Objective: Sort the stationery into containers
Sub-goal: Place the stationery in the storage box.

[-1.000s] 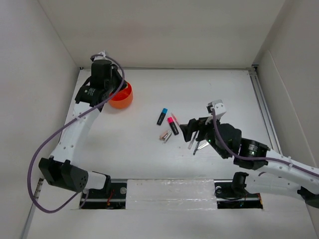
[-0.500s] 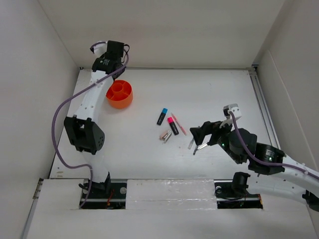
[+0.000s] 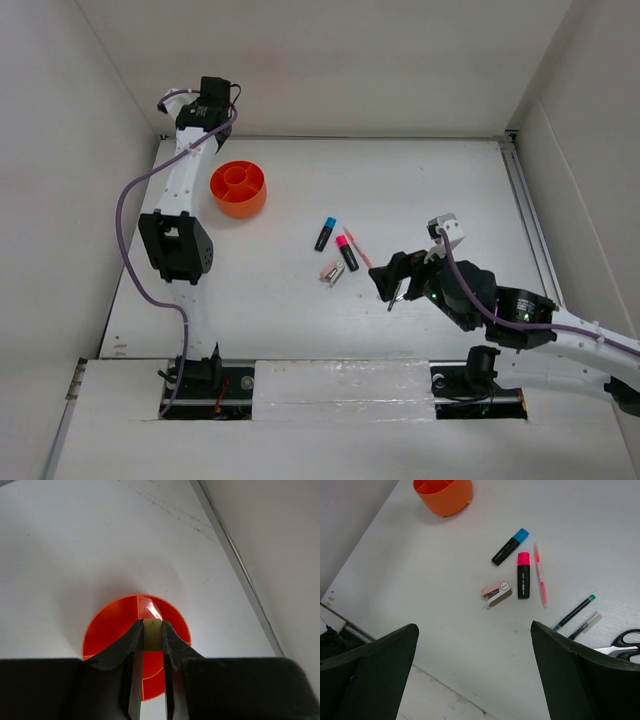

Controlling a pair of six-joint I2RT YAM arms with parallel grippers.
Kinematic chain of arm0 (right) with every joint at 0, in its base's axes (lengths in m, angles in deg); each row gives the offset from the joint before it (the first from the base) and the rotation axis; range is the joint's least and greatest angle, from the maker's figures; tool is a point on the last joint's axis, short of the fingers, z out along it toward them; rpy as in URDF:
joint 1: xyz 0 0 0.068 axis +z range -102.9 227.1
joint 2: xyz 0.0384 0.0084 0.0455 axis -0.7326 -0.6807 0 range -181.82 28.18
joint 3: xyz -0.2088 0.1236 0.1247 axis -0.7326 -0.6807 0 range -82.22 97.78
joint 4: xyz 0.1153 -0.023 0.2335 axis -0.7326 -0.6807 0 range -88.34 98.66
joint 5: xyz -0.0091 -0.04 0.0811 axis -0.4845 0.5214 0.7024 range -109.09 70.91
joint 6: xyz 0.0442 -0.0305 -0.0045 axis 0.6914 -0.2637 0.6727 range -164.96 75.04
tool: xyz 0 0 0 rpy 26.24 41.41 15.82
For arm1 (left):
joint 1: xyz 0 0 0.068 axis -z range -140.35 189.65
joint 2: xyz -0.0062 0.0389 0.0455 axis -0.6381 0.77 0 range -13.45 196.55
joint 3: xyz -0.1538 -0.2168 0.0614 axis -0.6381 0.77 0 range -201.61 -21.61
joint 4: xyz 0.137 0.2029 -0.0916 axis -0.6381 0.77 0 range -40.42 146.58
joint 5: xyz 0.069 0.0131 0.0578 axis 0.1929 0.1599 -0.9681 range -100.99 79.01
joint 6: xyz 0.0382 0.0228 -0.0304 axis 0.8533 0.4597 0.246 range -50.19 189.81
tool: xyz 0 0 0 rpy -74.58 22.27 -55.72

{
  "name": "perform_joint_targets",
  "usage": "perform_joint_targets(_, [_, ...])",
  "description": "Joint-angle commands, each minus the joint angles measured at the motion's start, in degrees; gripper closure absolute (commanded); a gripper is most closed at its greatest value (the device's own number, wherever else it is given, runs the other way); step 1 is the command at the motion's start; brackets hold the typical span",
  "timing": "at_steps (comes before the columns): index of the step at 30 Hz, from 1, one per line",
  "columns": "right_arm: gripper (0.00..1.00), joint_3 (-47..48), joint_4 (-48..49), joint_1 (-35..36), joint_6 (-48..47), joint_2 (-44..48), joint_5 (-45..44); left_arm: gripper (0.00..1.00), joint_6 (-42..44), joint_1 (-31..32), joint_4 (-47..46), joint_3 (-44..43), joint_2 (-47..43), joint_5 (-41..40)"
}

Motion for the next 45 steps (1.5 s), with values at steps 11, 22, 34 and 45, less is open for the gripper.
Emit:
perform_joint_targets(11, [0.0,-2.0,2.34,2.66,2.54,0.18,1.71,1.0,6.19,-0.83,-9.38,-1.96,4.09,0.75])
perform_joint_targets(22, [0.0,-2.01,0.77,4.24,4.21,1.24,1.71,1.0,7.69,-0.83,-16.14,7.27,4.18,5.41])
perform_joint_targets(34, [0.0,-2.0,0.76,4.24,4.21,-0.87,1.18,1.0,9.81,-0.31,-19.14,9.11,4.62,8.13])
perform_joint_targets(45, [0.0,-2.0,-0.38,4.24,4.21,0.44,0.66,1.0,10.86,0.92,-18.62,9.12,5.67,7.95])
